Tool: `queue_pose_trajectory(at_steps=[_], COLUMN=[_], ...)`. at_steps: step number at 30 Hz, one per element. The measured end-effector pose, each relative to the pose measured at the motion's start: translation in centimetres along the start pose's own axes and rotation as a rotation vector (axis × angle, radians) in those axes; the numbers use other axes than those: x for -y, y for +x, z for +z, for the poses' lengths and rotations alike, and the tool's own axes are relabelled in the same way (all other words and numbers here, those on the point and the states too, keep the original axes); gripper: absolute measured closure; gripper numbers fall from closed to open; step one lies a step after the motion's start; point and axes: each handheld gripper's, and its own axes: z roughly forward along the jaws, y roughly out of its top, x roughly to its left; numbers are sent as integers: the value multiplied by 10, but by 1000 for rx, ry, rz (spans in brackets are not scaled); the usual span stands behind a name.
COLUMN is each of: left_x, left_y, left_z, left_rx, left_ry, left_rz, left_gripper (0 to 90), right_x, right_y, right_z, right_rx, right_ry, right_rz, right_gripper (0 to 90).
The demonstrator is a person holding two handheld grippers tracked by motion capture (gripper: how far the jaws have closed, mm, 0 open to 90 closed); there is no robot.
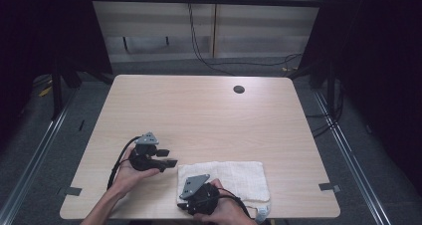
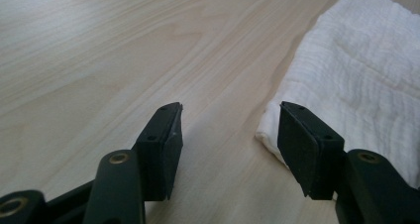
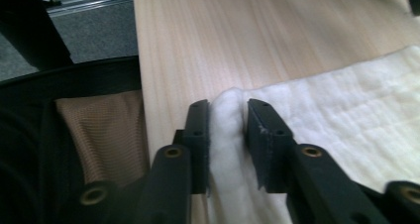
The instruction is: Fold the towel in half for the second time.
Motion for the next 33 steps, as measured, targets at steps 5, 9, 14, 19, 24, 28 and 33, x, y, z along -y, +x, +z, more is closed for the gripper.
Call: queue_pose_trajectory(at_steps=[5, 9, 14, 19, 24, 28, 33], left_x=[-1, 0, 1, -2, -2, 0, -1], left_y=[-7, -8, -11, -16, -18, -23, -23], left_z=[3, 12, 19, 26, 27, 27, 27], left_rx=[43, 70, 81, 76, 83, 72, 113], left_ry=[-5, 33, 63, 80, 90, 100, 88], left_rz=[11, 13, 4, 28, 59, 79, 47], left_gripper=[509, 524, 534, 557, 623, 817, 853], right_x=[2, 3, 3, 4, 4, 3, 0], right_y=[-10, -12, -12, -13, -15, -12, -12], right_z=[0, 0, 0, 0, 0, 0, -1], right_rx=[-36, -40, -44, -46, -60, -45, -71], right_ry=[-15, -26, -30, -37, -38, -21, -10], right_rz=[76, 71, 80, 95, 110, 122, 134], right_gripper=[824, 825, 825, 825, 825, 828, 836])
